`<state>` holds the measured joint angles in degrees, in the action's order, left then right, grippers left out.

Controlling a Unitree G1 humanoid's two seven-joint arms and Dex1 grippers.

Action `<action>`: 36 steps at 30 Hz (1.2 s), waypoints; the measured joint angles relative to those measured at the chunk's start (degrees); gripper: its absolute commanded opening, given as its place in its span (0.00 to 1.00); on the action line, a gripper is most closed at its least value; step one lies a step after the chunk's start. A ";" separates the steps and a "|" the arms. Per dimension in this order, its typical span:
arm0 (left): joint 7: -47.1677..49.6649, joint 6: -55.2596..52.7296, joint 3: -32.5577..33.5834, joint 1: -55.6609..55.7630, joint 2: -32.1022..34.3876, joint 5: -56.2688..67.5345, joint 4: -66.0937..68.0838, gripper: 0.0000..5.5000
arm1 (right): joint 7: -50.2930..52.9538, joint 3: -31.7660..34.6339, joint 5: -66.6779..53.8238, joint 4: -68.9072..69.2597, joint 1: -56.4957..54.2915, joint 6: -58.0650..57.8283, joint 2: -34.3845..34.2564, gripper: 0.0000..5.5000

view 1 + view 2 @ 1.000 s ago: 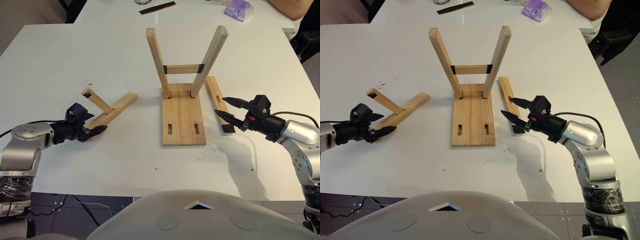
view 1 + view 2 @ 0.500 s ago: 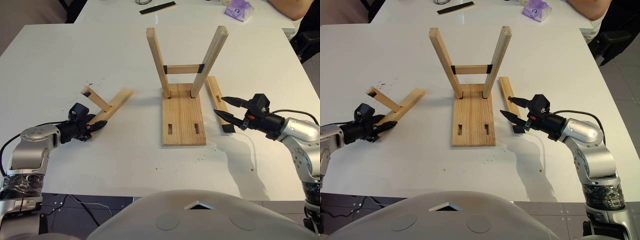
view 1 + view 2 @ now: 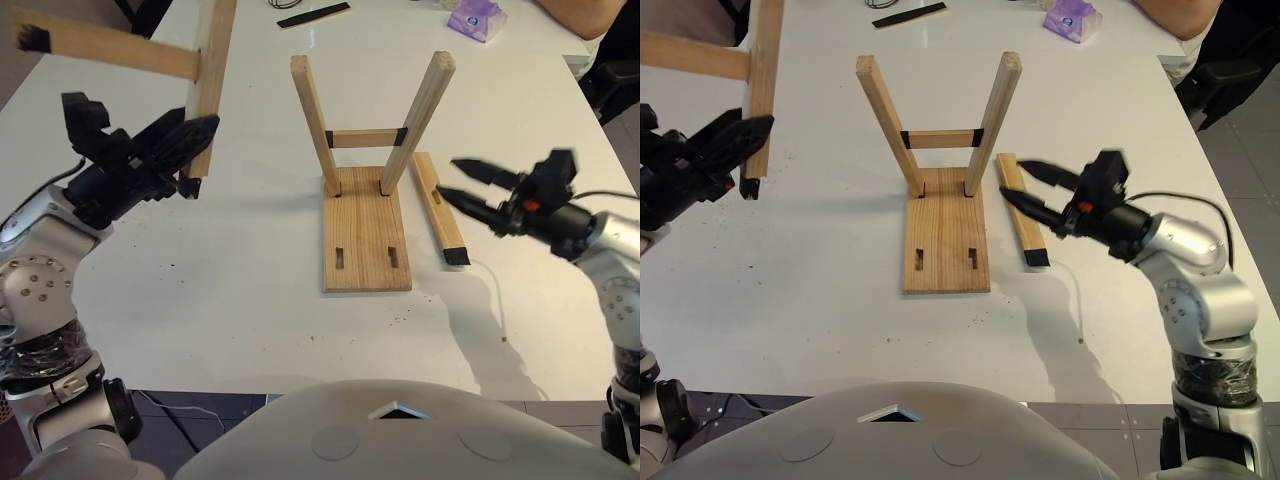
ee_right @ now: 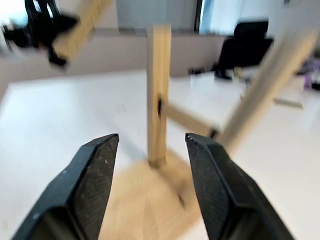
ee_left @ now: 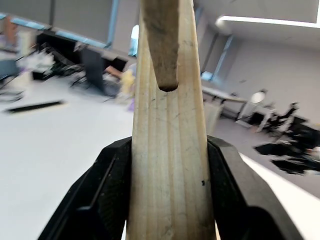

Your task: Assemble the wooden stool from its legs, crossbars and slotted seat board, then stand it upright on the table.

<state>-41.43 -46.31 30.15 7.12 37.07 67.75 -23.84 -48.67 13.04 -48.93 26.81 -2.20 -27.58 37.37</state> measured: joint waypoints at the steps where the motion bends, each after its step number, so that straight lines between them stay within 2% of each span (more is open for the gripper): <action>1: 0.52 -0.39 0.07 0.83 0.45 4.69 -3.27 0.37 | 0.84 1.05 -4.61 0.99 -2.42 -1.82 0.01 0.49; 3: 0.76 -0.38 -0.07 1.90 1.07 8.70 -6.88 0.37 | 1.84 1.49 -8.96 2.19 -5.05 -4.00 0.14 0.56; 5: 1.00 -0.21 -2.90 2.71 1.24 9.85 -10.10 0.37 | 2.51 1.65 -15.22 2.74 -7.98 -7.12 0.87 0.61; 8: 0.74 0.30 -9.66 2.95 0.59 7.11 -12.16 0.37 | 1.19 1.03 -24.27 2.60 -12.94 -11.75 2.04 0.68; 11: -1.16 1.38 -12.88 3.07 0.77 4.02 -12.63 0.37 | 0.33 -0.96 -25.44 0.87 -17.10 -14.91 3.37 0.77; 21: -4.20 4.80 -19.27 2.93 0.92 -2.02 -15.29 0.37 | -3.60 -9.62 -19.58 -3.88 -24.80 -16.94 0.98 0.77; 30: -5.51 6.11 -22.00 2.65 0.97 -5.04 -15.12 0.37 | -8.29 -13.26 -16.03 -4.49 -28.17 -17.29 -0.89 0.50; 36: -6.23 6.85 -22.86 2.27 0.98 -5.94 -14.41 0.37 | -10.64 -14.41 -12.60 -4.48 -28.16 -17.17 -0.76 0.38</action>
<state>-47.66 -39.46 7.29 9.39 38.05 61.81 -38.25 -59.31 -1.38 -61.53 22.33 -30.36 -44.75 36.61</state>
